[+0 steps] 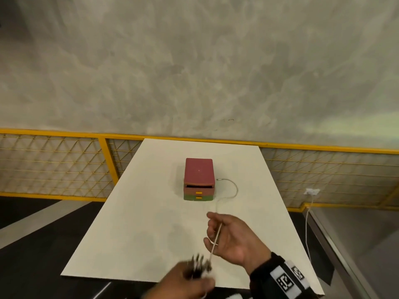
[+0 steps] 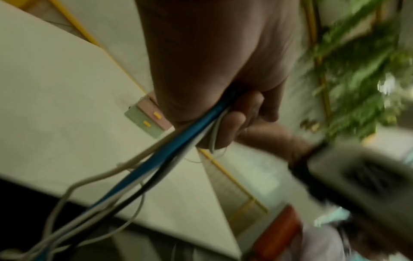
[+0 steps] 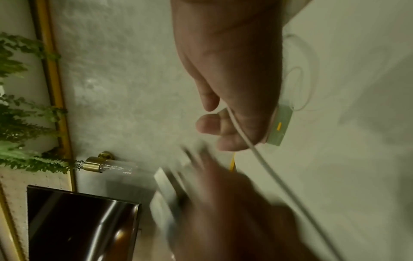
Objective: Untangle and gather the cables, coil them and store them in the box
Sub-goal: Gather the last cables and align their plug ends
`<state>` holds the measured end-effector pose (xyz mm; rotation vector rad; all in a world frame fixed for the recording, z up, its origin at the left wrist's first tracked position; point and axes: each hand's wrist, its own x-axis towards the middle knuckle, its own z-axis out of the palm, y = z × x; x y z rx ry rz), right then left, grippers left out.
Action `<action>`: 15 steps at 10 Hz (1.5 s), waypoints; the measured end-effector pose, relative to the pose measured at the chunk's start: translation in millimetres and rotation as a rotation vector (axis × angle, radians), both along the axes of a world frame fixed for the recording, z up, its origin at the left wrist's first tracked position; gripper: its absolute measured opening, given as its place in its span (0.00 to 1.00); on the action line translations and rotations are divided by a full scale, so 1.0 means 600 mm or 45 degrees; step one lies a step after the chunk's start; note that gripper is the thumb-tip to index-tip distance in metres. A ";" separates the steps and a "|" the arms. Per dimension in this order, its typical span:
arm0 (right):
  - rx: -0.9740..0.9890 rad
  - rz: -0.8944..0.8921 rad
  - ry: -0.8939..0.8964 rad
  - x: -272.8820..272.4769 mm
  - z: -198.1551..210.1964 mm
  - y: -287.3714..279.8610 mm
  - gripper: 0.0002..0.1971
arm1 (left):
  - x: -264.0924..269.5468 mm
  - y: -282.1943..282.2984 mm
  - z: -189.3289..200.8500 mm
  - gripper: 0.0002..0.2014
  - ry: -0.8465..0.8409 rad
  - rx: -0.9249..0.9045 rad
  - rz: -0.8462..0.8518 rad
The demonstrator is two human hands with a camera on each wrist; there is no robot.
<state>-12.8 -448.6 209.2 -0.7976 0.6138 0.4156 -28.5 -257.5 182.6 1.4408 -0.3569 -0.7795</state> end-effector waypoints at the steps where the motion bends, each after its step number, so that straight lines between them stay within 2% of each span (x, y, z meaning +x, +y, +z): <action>1: -0.045 -0.114 0.016 0.036 0.016 -0.023 0.07 | -0.174 0.055 -0.273 0.08 0.005 0.160 0.155; 2: -0.066 -0.226 -0.016 0.063 0.018 -0.044 0.09 | -0.068 0.153 -0.152 0.12 0.031 0.056 0.234; 3: -0.079 -0.241 -0.047 0.063 0.005 -0.045 0.08 | -0.028 0.235 -0.139 0.16 -0.139 -0.005 0.509; 4: -0.096 -0.190 -0.055 0.046 -0.014 -0.020 0.07 | 0.011 0.060 -0.004 0.43 0.120 -0.126 0.911; 5: -0.072 -0.110 -0.073 0.023 -0.024 0.023 0.08 | 0.046 0.010 0.017 0.15 0.014 -0.038 0.758; 6: 0.018 -0.042 -0.122 0.006 -0.022 0.061 0.14 | 0.074 -0.055 0.024 0.06 -0.221 0.040 0.747; 7: 0.134 -0.113 -0.118 0.000 -0.017 0.073 0.17 | 0.077 -0.086 0.017 0.07 -0.301 0.175 0.692; 8: 0.194 -0.169 -0.080 0.002 -0.019 0.064 0.21 | 0.072 -0.083 -0.006 0.06 -0.251 0.218 0.612; 9: 0.166 -0.085 0.006 0.005 -0.021 0.062 0.22 | 0.057 -0.068 -0.012 0.03 -0.251 0.204 0.523; 10: 0.106 -0.092 0.015 0.013 -0.027 0.057 0.16 | 0.044 -0.044 -0.019 0.07 -0.209 0.292 0.366; 11: 0.042 -0.131 -0.060 0.037 -0.029 0.027 0.12 | 0.031 -0.004 -0.046 0.03 -0.202 0.513 0.012; 12: 0.006 -0.184 -0.070 0.049 -0.019 -0.001 0.09 | 0.016 0.043 -0.064 0.12 -0.147 0.656 -0.341; 13: -0.034 -0.205 -0.101 0.043 -0.016 -0.011 0.09 | 0.017 0.061 -0.046 0.12 -0.166 0.633 -0.240; 14: -0.048 -0.126 -0.093 0.028 -0.033 0.004 0.09 | 0.040 0.028 -0.005 0.04 -0.072 0.312 0.384; 15: 0.000 -0.053 -0.119 0.008 -0.043 0.044 0.11 | 0.059 -0.035 0.031 0.04 -0.229 0.185 0.493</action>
